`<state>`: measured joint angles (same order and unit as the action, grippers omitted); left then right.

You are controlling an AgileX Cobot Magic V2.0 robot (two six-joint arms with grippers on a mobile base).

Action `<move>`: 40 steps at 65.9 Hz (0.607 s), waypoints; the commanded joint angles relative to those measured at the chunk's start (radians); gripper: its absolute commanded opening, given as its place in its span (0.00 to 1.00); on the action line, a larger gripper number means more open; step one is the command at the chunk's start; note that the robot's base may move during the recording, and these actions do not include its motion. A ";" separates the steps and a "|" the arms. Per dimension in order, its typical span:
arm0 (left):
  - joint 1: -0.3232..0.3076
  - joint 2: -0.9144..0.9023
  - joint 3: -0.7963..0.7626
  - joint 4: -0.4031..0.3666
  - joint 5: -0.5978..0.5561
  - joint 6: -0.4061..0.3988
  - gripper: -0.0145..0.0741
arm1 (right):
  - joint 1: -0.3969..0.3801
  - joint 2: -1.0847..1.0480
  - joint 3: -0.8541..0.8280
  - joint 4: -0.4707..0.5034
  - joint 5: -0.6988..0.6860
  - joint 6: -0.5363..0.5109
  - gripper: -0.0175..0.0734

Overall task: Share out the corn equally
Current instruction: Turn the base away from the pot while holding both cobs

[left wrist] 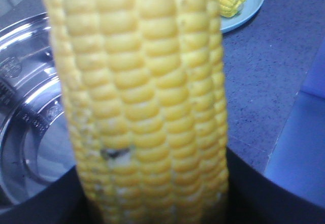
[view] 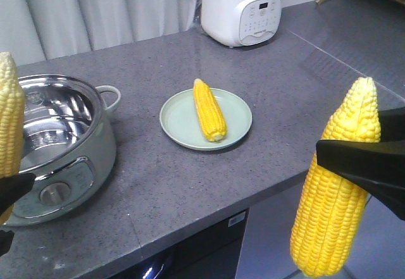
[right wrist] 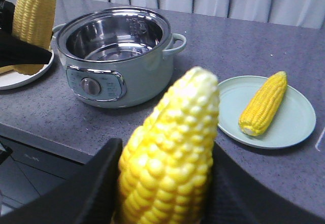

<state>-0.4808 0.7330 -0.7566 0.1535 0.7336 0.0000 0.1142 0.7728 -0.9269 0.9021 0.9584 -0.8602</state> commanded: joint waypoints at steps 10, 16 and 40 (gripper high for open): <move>-0.001 -0.004 -0.028 0.003 -0.065 0.000 0.52 | 0.000 -0.004 -0.025 0.050 -0.040 -0.008 0.42; -0.001 -0.004 -0.028 0.003 -0.065 0.000 0.52 | 0.000 -0.004 -0.025 0.050 -0.040 -0.008 0.42; -0.001 -0.004 -0.028 0.003 -0.065 0.000 0.52 | 0.000 -0.004 -0.025 0.050 -0.040 -0.008 0.42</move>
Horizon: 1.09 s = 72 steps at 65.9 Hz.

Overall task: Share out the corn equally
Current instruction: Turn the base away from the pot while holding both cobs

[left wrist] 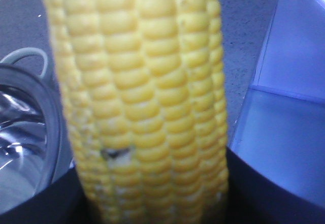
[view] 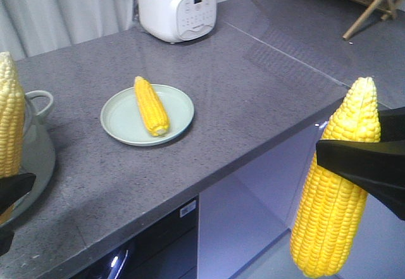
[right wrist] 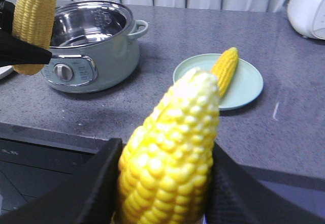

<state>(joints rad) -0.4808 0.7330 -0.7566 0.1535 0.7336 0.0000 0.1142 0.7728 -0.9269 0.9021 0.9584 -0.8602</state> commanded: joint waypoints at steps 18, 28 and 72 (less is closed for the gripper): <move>-0.001 -0.004 -0.028 0.003 -0.065 0.000 0.52 | 0.000 -0.004 -0.025 0.050 -0.040 -0.008 0.42; -0.001 -0.004 -0.028 0.003 -0.065 0.000 0.52 | 0.000 -0.004 -0.025 0.050 -0.040 -0.008 0.42; -0.001 -0.004 -0.028 0.003 -0.065 0.000 0.52 | 0.000 -0.004 -0.025 0.050 -0.040 -0.008 0.42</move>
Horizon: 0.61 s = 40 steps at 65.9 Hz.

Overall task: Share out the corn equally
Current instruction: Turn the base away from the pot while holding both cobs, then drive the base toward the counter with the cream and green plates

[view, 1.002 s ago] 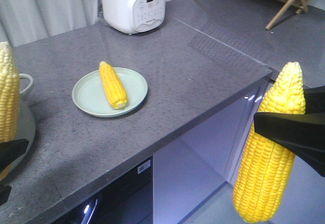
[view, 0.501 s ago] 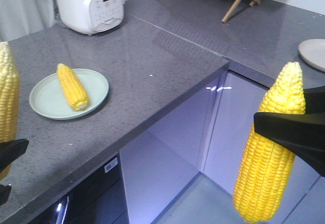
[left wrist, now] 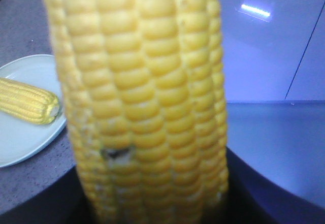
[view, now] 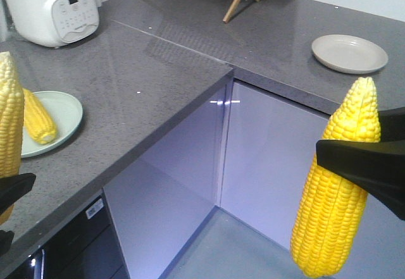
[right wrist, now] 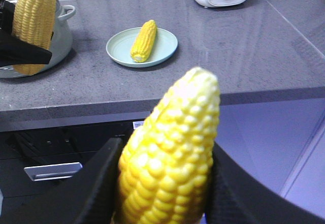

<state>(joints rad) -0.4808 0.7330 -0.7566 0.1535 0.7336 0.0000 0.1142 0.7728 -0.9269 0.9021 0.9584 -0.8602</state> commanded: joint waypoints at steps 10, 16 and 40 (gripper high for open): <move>-0.001 -0.004 -0.028 0.003 -0.065 0.000 0.52 | 0.000 -0.004 -0.025 0.050 -0.040 -0.008 0.42; -0.001 -0.004 -0.028 0.003 -0.065 0.000 0.52 | 0.000 -0.004 -0.025 0.050 -0.040 -0.008 0.42; -0.001 -0.004 -0.028 0.003 -0.065 0.000 0.52 | 0.000 -0.004 -0.025 0.050 -0.040 -0.008 0.42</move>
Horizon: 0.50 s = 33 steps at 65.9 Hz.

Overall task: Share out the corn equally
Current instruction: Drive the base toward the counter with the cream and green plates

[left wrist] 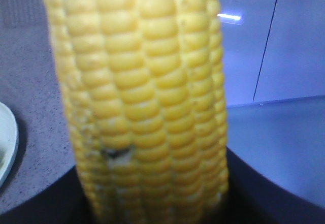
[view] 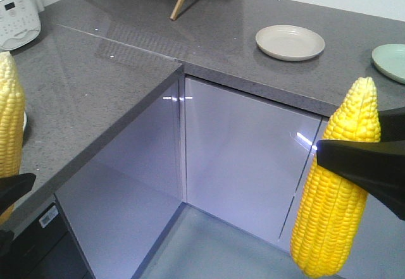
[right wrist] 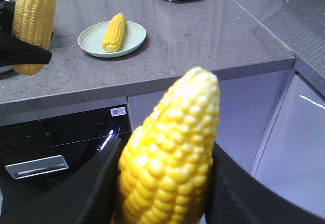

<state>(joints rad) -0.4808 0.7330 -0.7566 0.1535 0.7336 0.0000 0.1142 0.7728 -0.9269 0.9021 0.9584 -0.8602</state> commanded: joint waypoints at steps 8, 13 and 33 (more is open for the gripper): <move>-0.001 -0.004 -0.028 0.003 -0.065 0.000 0.52 | 0.000 -0.004 -0.025 0.050 -0.040 -0.008 0.42; -0.001 -0.004 -0.028 0.003 -0.064 0.000 0.52 | 0.000 -0.004 -0.025 0.050 -0.040 -0.008 0.42; -0.001 -0.004 -0.028 0.003 -0.064 0.000 0.52 | 0.000 -0.004 -0.025 0.050 -0.040 -0.008 0.42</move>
<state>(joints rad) -0.4808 0.7330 -0.7566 0.1535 0.7336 0.0000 0.1142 0.7728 -0.9269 0.9021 0.9584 -0.8602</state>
